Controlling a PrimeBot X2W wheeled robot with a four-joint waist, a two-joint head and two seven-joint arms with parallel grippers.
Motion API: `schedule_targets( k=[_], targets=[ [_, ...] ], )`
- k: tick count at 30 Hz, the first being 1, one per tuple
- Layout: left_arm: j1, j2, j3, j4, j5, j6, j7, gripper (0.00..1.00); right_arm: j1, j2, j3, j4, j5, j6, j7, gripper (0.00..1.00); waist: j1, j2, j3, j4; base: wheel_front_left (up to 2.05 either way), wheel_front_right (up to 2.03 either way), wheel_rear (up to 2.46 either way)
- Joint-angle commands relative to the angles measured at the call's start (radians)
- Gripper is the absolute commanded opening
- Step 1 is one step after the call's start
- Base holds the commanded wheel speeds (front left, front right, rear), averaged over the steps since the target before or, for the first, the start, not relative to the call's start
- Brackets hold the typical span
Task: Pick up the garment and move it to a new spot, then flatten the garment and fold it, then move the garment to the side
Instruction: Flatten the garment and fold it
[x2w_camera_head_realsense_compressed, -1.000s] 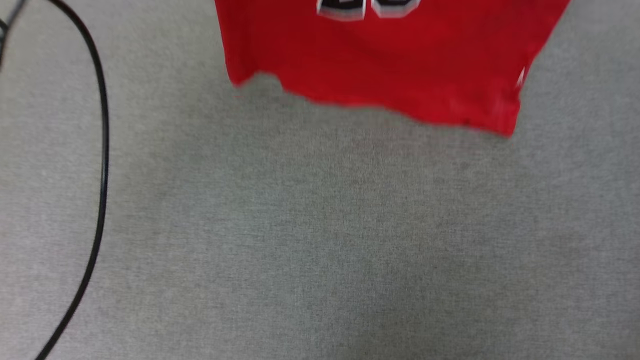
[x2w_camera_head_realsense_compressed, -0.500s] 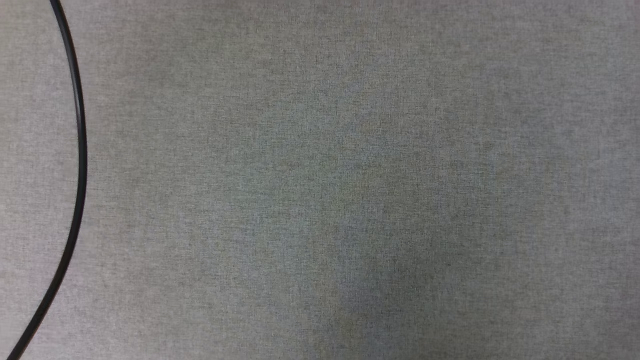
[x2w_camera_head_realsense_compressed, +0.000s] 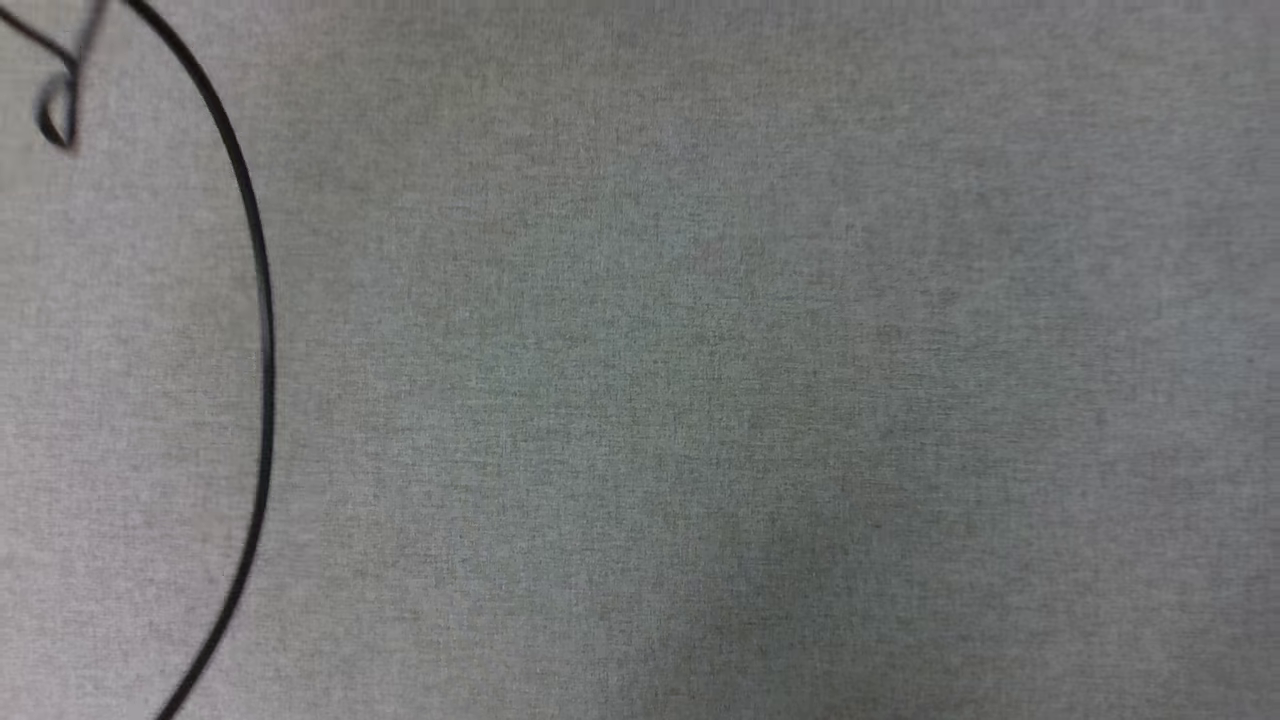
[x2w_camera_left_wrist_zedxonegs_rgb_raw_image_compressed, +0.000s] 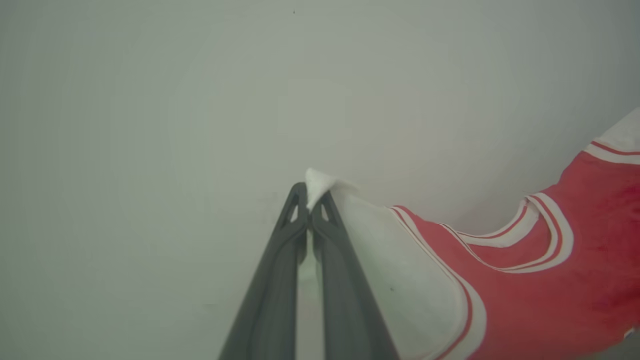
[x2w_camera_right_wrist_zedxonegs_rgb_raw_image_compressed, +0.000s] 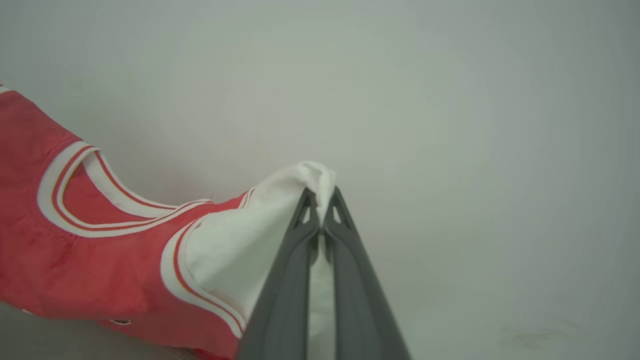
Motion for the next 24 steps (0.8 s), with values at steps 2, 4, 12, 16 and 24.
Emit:
schedule_targets(
  k=[2, 4, 12, 16, 24],
  targets=[
    [0.181, 0.023, 0.004, -0.037, -0.019, 0.003, -0.015, 0.0, 0.158, -0.023, 0.063, -0.034, 0.08, -0.001, -0.056, 0.0, -0.0001, 0.0, -0.067, -0.015, 0.0, 0.0, 0.0],
    [0.26, 0.032, 0.003, -0.066, -0.023, 0.011, -0.018, 0.0, 0.228, -0.033, 0.079, -0.058, 0.115, -0.001, -0.075, 0.0, -0.0001, 0.0, -0.094, -0.019, 0.0, 0.0, 0.0],
    [0.625, 0.091, 0.025, -0.26, -0.061, 0.084, -0.021, 0.0, 0.552, -0.096, 0.13, -0.178, 0.217, -0.001, -0.12, 0.0, -0.0001, 0.0, -0.201, -0.02, 0.0, 0.0, 0.0],
    [0.82, 0.126, 0.038, -0.368, -0.088, 0.142, -0.021, 0.0, 0.728, -0.112, 0.136, -0.23, 0.242, -0.001, -0.129, 0.0, -0.0001, 0.0, -0.248, -0.021, 0.0, 0.0, 0.0],
    [1.117, 0.147, 0.068, -0.478, -0.148, 0.209, -0.021, 0.0, 1.016, -0.118, 0.079, -0.273, 0.27, -0.001, -0.146, 0.0, -0.0001, 0.0, -0.329, -0.013, 0.0, 0.0, 0.0]
  ],
)
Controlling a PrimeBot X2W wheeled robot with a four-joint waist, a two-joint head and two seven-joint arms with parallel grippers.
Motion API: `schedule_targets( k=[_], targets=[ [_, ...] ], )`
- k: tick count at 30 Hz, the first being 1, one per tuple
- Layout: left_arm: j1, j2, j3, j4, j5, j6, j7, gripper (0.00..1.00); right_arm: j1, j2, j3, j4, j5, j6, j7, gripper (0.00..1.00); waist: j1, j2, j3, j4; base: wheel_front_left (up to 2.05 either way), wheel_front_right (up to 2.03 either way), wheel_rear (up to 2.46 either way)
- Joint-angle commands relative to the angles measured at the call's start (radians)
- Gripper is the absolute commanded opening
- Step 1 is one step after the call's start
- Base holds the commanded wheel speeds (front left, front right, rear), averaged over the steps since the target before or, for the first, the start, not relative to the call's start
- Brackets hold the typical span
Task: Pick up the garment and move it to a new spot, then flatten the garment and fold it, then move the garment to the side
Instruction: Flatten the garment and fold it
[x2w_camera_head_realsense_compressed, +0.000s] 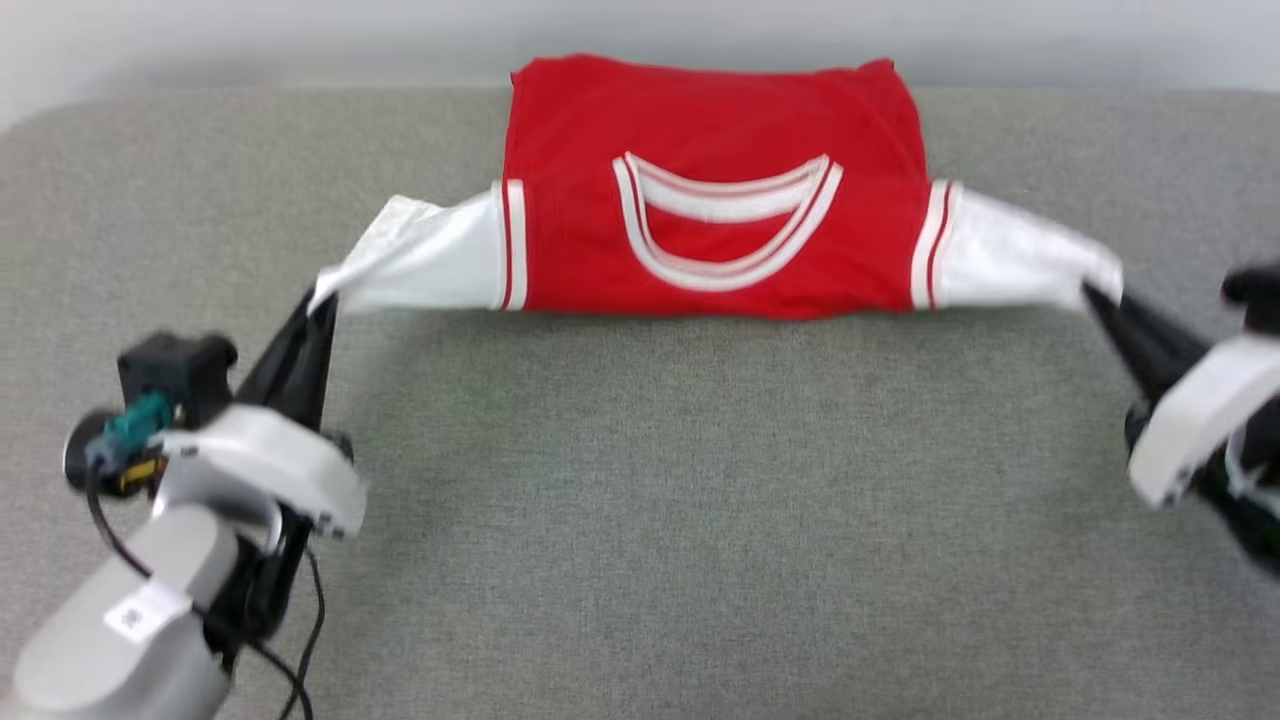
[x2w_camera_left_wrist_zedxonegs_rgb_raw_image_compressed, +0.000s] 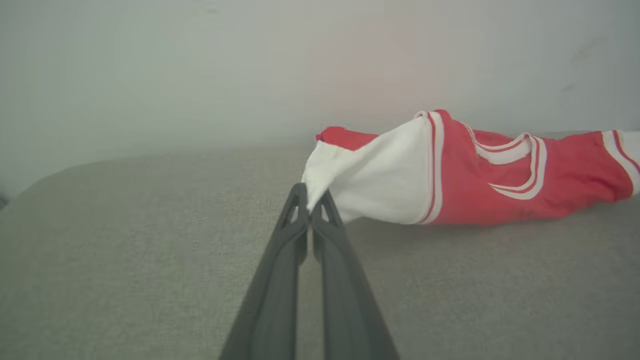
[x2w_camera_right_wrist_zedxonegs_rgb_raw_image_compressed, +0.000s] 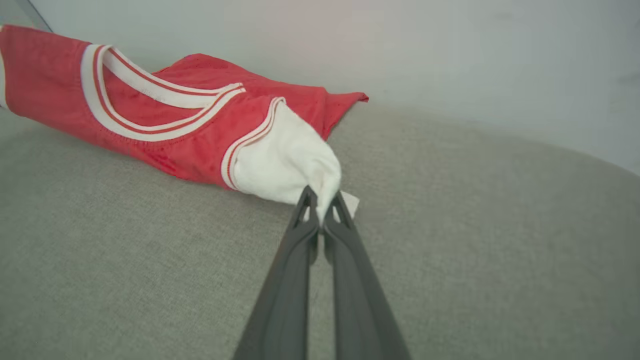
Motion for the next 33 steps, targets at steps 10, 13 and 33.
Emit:
schedule_targets(
  k=[10, 13, 33],
  targets=[
    [0.32, 0.026, 0.046, -0.034, -0.043, 0.07, -0.005, 0.0, 0.342, 0.045, -0.103, -0.01, 0.017, -0.001, 0.01, 0.0, 0.0003, 0.0, -0.129, -0.008, 0.0, 0.0, 0.0],
    [0.391, 0.02, 0.072, -0.028, -0.051, 0.074, -0.005, 0.0, 0.422, 0.056, -0.142, -0.013, 0.013, -0.001, 0.01, 0.0, 0.0003, 0.0, -0.151, -0.007, 0.0, 0.0, 0.0],
    [0.71, -0.053, 0.218, -0.043, -0.029, 0.064, -0.005, 0.0, 0.894, 0.109, -0.423, -0.18, -0.065, -0.002, 0.133, 0.0, 0.0003, 0.0, -0.231, 0.016, 0.0, 0.0, 0.0]
  ],
)
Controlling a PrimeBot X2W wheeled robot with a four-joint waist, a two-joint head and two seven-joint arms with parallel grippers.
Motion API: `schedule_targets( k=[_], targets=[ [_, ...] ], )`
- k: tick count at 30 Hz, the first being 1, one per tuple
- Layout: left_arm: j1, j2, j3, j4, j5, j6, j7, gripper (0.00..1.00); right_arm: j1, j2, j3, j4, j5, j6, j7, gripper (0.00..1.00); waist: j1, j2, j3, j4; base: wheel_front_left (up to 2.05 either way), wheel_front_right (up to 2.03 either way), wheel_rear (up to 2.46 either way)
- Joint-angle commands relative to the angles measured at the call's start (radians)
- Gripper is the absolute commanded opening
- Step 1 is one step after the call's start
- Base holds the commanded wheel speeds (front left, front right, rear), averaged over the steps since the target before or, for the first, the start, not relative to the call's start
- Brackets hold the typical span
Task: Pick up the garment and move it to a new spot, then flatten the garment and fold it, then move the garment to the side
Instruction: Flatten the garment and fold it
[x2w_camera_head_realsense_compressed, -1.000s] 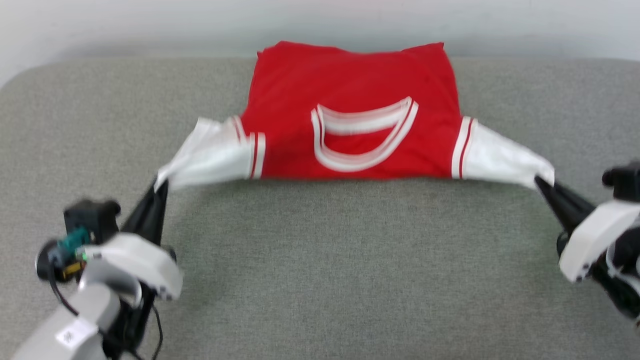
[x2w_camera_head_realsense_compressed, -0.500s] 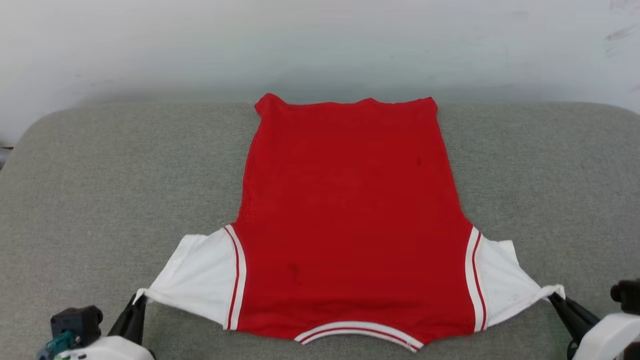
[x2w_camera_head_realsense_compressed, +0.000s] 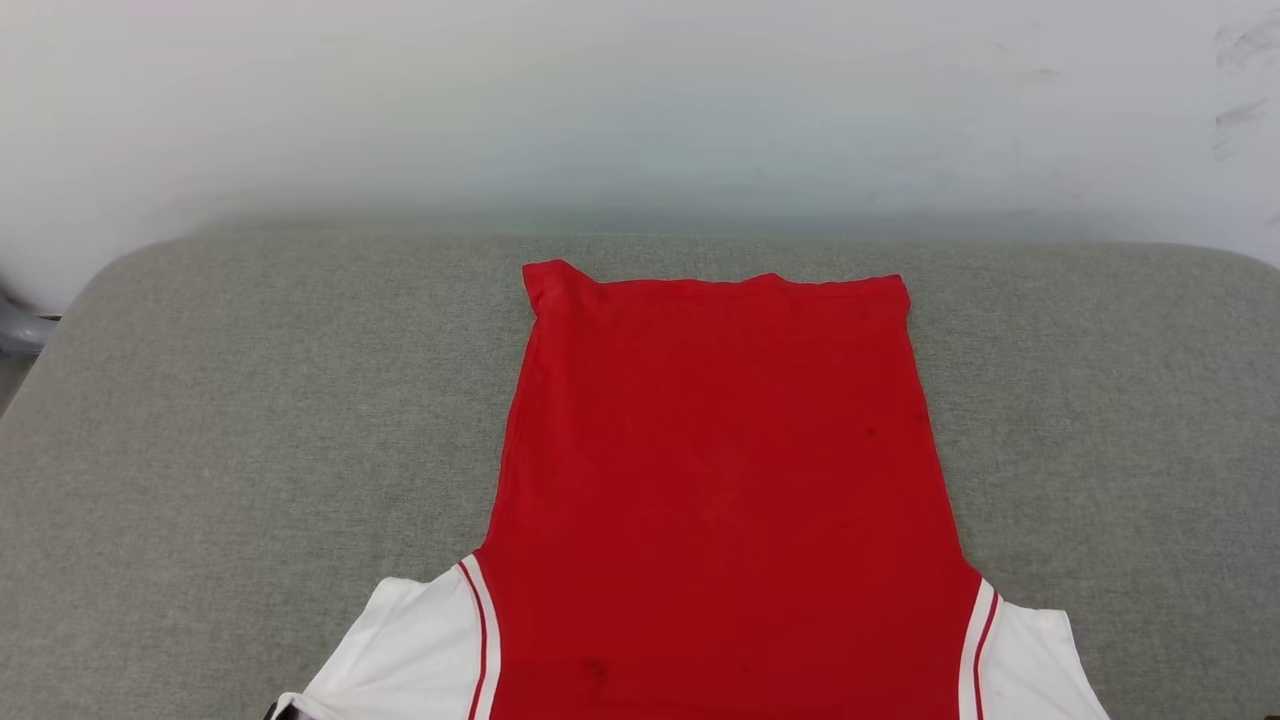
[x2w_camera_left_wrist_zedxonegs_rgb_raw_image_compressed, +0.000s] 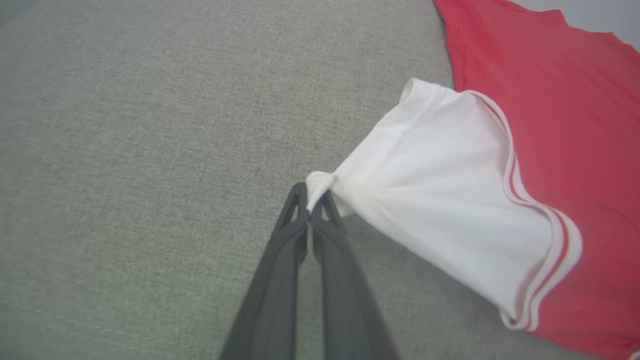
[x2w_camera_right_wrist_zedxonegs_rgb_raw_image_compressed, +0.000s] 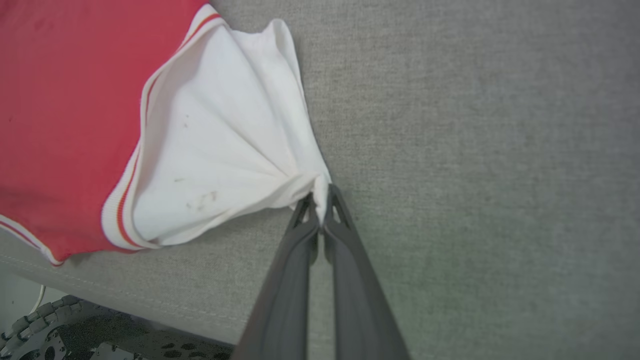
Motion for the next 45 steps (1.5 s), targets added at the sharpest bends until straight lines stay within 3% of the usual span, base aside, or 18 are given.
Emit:
schedule_targets(
  k=[1, 5, 6, 7, 8, 9, 10, 18, 21, 26, 35, 42, 45],
  targets=[
    [0.008, 0.001, 0.011, 0.009, 0.009, 0.001, -0.005, 0.0, 0.026, 0.008, -0.028, -0.011, -0.019, -0.002, 0.013, 0.0, 0.0001, -0.0001, -0.003, 0.002, 0.0, 0.0, 0.0],
    [-0.008, -0.012, 0.006, 0.012, 0.025, -0.011, -0.005, 0.0, 0.042, 0.046, -0.07, -0.05, -0.043, -0.002, 0.042, 0.0, 0.0001, -0.0001, -0.005, 0.004, 0.0, 0.0, 0.0],
    [-0.016, -0.016, 0.007, 0.011, 0.031, -0.012, -0.005, 0.0, 0.039, 0.054, -0.082, -0.058, -0.052, -0.002, 0.048, 0.16, 0.0001, -0.0001, -0.006, 0.005, 0.0, 0.0, 0.0],
    [-0.022, -0.019, 0.008, 0.01, 0.035, -0.011, -0.005, 0.0, 0.037, 0.063, -0.087, -0.068, -0.06, -0.002, 0.058, 0.39, 0.0001, -0.0001, -0.006, 0.005, 0.0, 0.0, 0.0],
    [-0.026, -0.023, 0.008, 0.006, 0.042, -0.012, -0.005, 0.0, 0.032, 0.071, -0.094, -0.08, -0.07, -0.002, 0.061, 0.47, 0.0001, -0.0001, -0.006, 0.006, 0.0, 0.0, 0.0],
    [-0.029, -0.029, 0.008, 0.003, 0.046, -0.012, -0.005, 0.0, 0.026, 0.075, -0.106, -0.091, -0.081, -0.002, 0.061, 0.89, 0.0001, -0.0001, -0.005, 0.007, 0.0, 0.0, 0.0],
    [-0.033, -0.033, 0.006, 0.0, 0.052, -0.013, -0.005, 0.0, 0.018, 0.079, -0.121, -0.102, -0.09, -0.002, 0.061, 1.0, 0.0001, -0.0001, -0.004, 0.008, 0.0, 0.0, 0.0],
    [-0.053, -0.061, 0.033, -0.052, 0.101, -0.003, -0.005, 0.0, -0.087, 0.077, -0.241, -0.274, -0.144, -0.002, 0.079, 1.0, 0.0001, -0.0001, 0.023, 0.024, 0.0, 0.0, 0.0],
    [-0.067, -0.071, 0.033, -0.07, 0.122, -0.006, -0.005, 0.0, -0.179, 0.069, -0.297, -0.338, -0.162, -0.002, 0.101, 1.0, 0.0001, -0.0001, 0.043, 0.043, 0.0, 0.0, 0.0],
    [-0.119, -0.088, 0.018, -0.095, 0.153, -0.014, -0.005, 0.0, -0.388, 0.049, -0.306, -0.375, -0.167, -0.002, 0.203, 1.0, 0.0001, -0.0001, 0.108, 0.087, 0.0, 0.0, 0.0],
    [-0.244, -0.163, 0.0, -0.119, 0.223, -0.037, -0.005, 0.0, -0.797, -0.032, -0.209, -0.235, -0.185, -0.002, 0.495, 1.0, 0.0001, -0.0001, 0.28, 0.183, 0.0, 0.0, 0.0],
    [-0.301, -0.237, 0.012, -0.123, 0.28, -0.067, -0.005, 0.0, -1.012, -0.082, -0.119, -0.069, -0.175, -0.002, 0.846, 1.0, 0.0001, -0.0001, 0.392, 0.245, 0.0, 0.0, 0.0],
    [-0.314, -0.256, 0.016, -0.121, 0.296, -0.077, -0.005, 0.0, -1.064, -0.099, -0.101, -0.035, -0.189, -0.002, 0.917, 1.0, 0.0001, -0.0001, 0.421, 0.261, 0.0, 0.0, 0.0]
  ],
)
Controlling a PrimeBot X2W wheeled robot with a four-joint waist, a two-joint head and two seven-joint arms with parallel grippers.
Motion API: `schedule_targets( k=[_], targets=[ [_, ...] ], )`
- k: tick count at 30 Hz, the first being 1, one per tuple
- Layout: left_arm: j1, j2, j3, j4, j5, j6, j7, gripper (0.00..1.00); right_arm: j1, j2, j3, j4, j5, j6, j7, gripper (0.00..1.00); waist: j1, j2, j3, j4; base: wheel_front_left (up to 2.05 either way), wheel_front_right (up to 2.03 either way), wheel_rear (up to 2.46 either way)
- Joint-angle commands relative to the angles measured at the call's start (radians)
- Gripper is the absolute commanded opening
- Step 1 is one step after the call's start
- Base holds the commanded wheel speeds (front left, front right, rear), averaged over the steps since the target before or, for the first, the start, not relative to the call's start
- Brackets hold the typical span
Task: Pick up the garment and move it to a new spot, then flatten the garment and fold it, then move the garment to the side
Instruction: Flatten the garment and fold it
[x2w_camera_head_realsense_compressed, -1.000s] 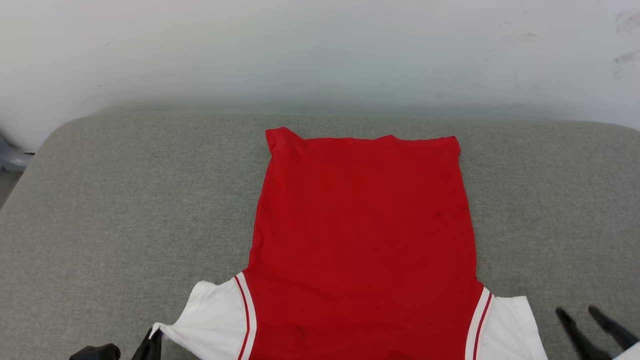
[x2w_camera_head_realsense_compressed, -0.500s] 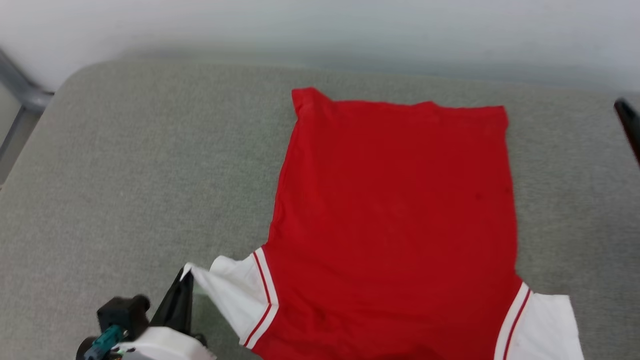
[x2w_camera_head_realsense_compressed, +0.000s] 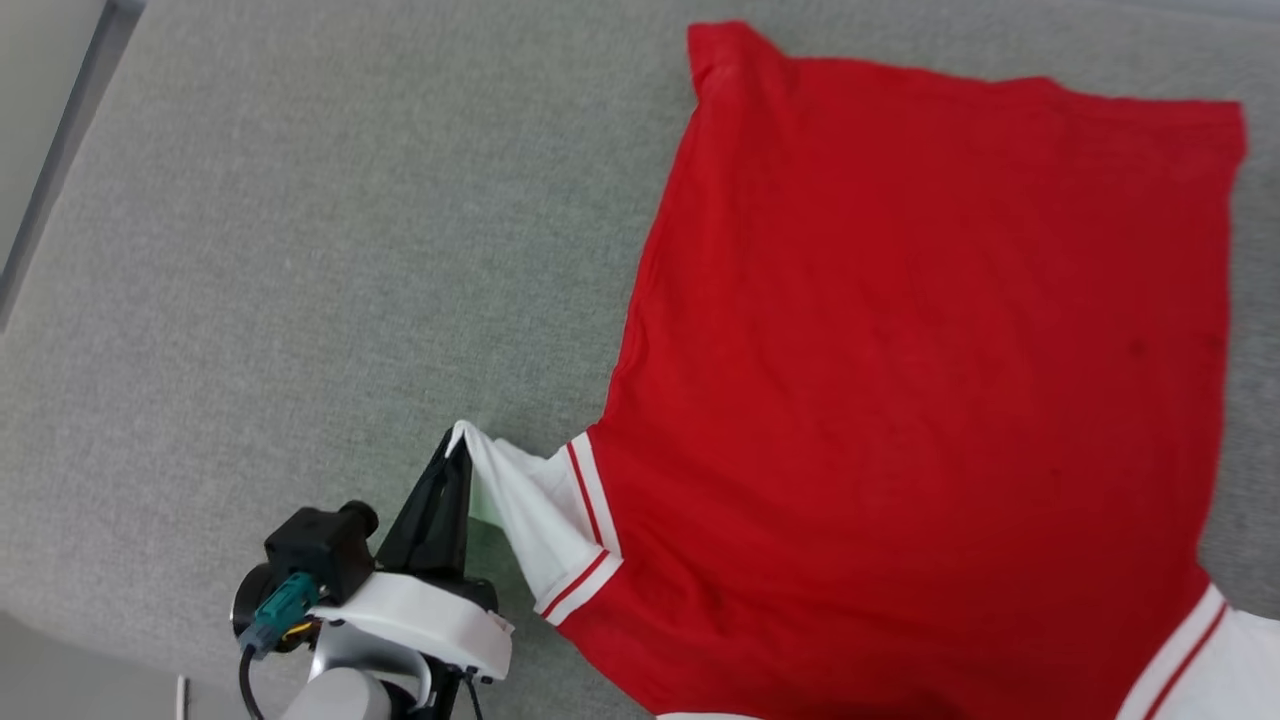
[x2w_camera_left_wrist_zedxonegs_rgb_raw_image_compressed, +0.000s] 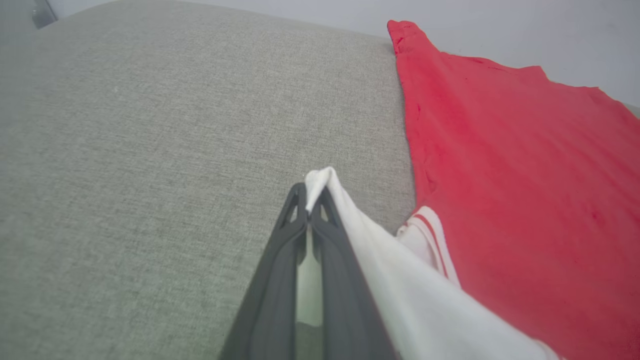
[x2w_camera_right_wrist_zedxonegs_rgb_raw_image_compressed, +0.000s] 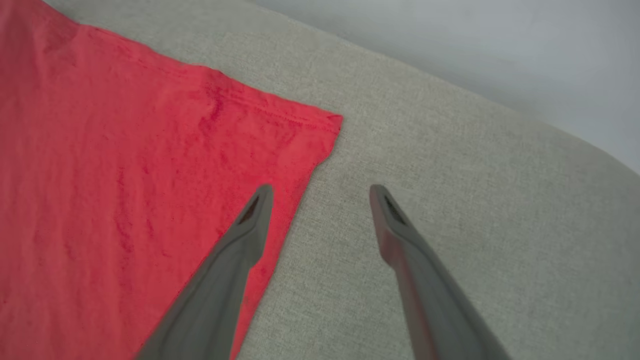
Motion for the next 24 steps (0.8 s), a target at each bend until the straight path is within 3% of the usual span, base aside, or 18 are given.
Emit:
schedule_targets(
  k=[1, 10, 19, 20, 21, 22, 24],
  targets=[
    [-0.018, -0.011, 0.007, 0.0, 0.012, -0.007, -0.005, 0.0, -0.039, -0.014, 0.005, 0.013, -0.013, -0.001, 0.027, 1.0, -0.0003, 0.0, 0.063, 0.048, 0.0, 0.0, 0.0],
    [-0.059, -0.078, 0.042, 0.011, 0.074, -0.061, -0.005, 0.0, -0.174, -0.004, 0.03, 0.132, -0.099, -0.001, 0.124, 1.0, -0.0003, 0.0, 0.168, 0.101, 0.0, 0.0, 0.0],
    [-0.079, -0.135, 0.072, 0.026, 0.122, -0.104, -0.004, 0.0, -0.088, -0.01, 0.095, 0.21, -0.106, -0.001, 0.128, 1.0, -0.0003, 0.0, 0.207, 0.118, 0.0, 0.0, 0.0],
    [-0.079, -0.14, 0.076, 0.028, 0.128, -0.106, -0.004, 0.0, -0.083, -0.012, 0.097, 0.212, -0.099, -0.001, 0.134, 0.8, -0.0003, 0.0, 0.205, 0.116, 0.0, 0.0, 0.0],
    [-0.077, -0.142, 0.08, 0.031, 0.132, -0.111, -0.004, 0.0, -0.082, -0.018, 0.1, 0.212, -0.097, -0.001, 0.132, 0.29, -0.0003, 0.0, 0.202, 0.115, 0.0, 0.0, 0.0],
    [-0.076, -0.144, 0.084, 0.034, 0.136, -0.114, -0.004, 0.0, -0.086, -0.022, 0.1, 0.209, -0.097, -0.001, 0.124, 0.0, -0.0003, 0.0, 0.198, 0.113, 0.0, 0.0, 0.0],
    [-0.069, -0.147, 0.095, 0.04, 0.144, -0.119, -0.004, 0.0, -0.105, -0.025, 0.094, 0.203, -0.091, -0.001, 0.098, 0.0, -0.0003, 0.0, 0.186, 0.105, 0.0, 0.0, 0.0]
  ],
)
